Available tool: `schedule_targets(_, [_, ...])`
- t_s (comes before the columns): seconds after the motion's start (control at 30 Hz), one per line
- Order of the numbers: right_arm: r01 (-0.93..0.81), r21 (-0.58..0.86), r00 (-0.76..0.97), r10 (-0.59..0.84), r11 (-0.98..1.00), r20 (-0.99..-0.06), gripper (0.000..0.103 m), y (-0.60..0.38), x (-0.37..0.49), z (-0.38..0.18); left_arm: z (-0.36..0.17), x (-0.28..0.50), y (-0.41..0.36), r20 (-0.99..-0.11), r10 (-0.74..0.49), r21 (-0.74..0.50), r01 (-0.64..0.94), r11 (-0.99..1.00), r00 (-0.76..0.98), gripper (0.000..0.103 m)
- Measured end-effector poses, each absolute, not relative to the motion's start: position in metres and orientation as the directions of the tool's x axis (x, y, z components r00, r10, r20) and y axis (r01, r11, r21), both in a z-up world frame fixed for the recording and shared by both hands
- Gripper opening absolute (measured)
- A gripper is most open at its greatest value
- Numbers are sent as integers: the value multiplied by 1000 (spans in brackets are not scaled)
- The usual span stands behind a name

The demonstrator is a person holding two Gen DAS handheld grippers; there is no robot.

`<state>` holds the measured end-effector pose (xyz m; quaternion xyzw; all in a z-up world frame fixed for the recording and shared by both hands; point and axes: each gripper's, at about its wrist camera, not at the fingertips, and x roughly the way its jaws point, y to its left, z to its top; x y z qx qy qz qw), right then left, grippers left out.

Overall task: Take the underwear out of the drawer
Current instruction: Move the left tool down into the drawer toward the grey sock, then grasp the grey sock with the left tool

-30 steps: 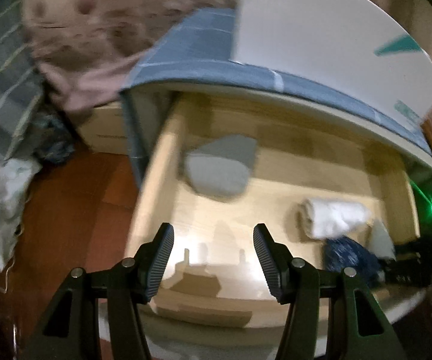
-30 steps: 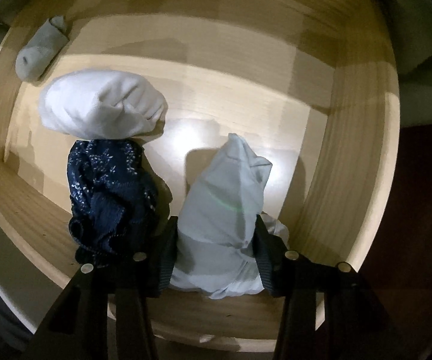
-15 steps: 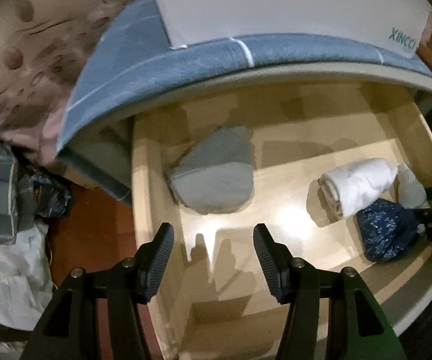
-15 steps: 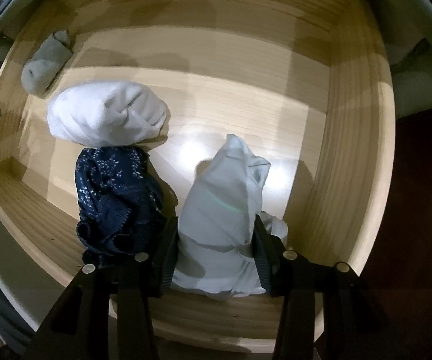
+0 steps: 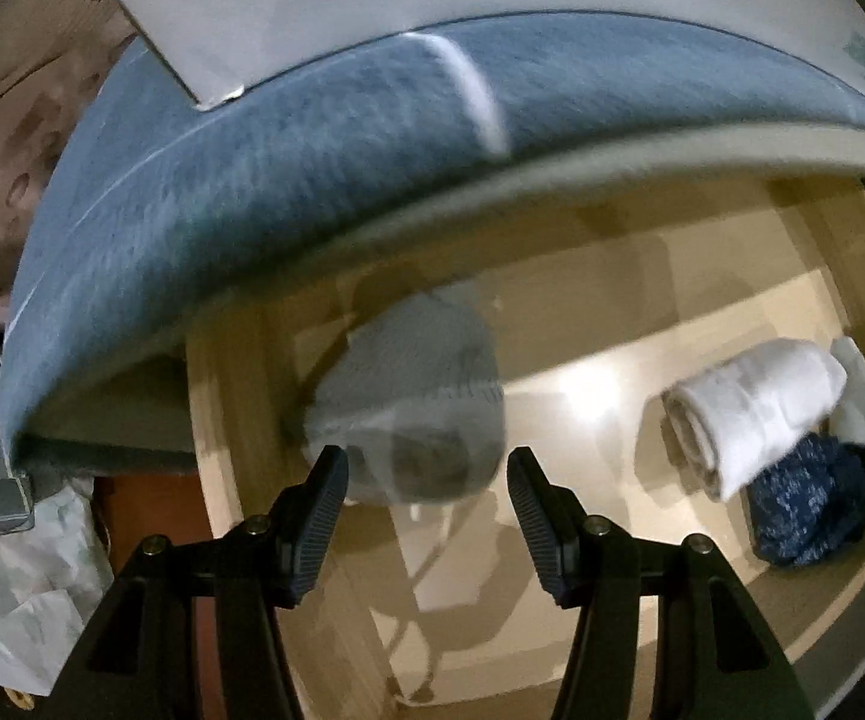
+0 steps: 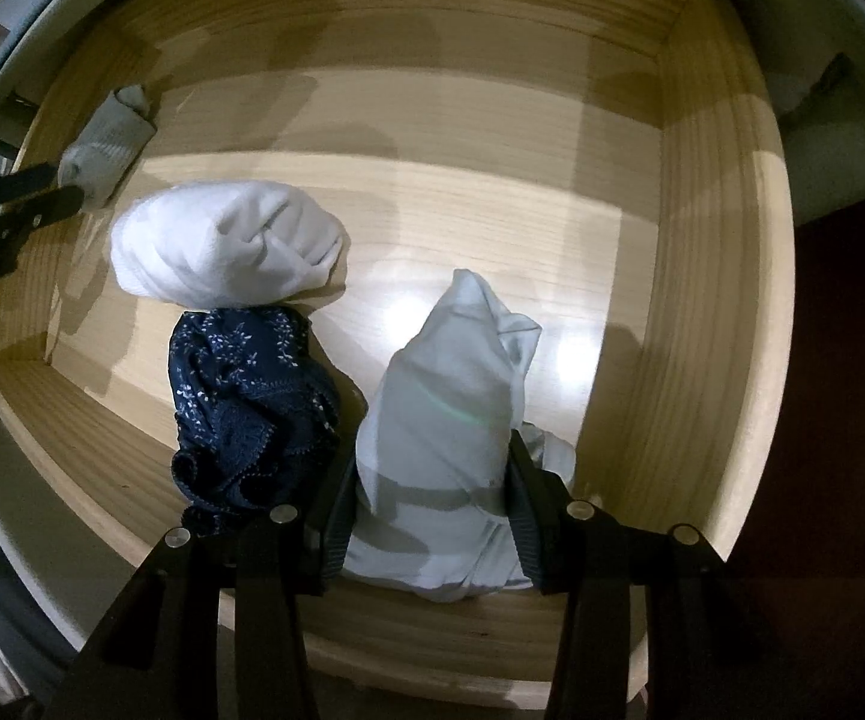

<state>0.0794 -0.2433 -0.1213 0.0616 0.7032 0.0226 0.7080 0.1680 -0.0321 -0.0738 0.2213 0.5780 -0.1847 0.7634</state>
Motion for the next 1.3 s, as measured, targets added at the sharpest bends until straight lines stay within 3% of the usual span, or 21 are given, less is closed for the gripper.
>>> schedule_targets(0.47, [60,137,14,136,989,-991,42,-256,73,-104,-95,191,-46,-968,56,187,559,807,244,57])
schedule_targets(0.63, [61,140,16,139,988,-990,42,-258,73,-102,-97,193,-42,-969,34,167,551,817,244,56])
schedule_targets(0.8, [63,145,17,144,988,-989,42,-259,73,-102,-99,189,-42,-967,62,193,552,811,248,47])
schedule_targets(1.3, [63,146,18,145,987,-989,42,-258,73,-101,-95,169,-7,-996,73,88,510,856,50,44])
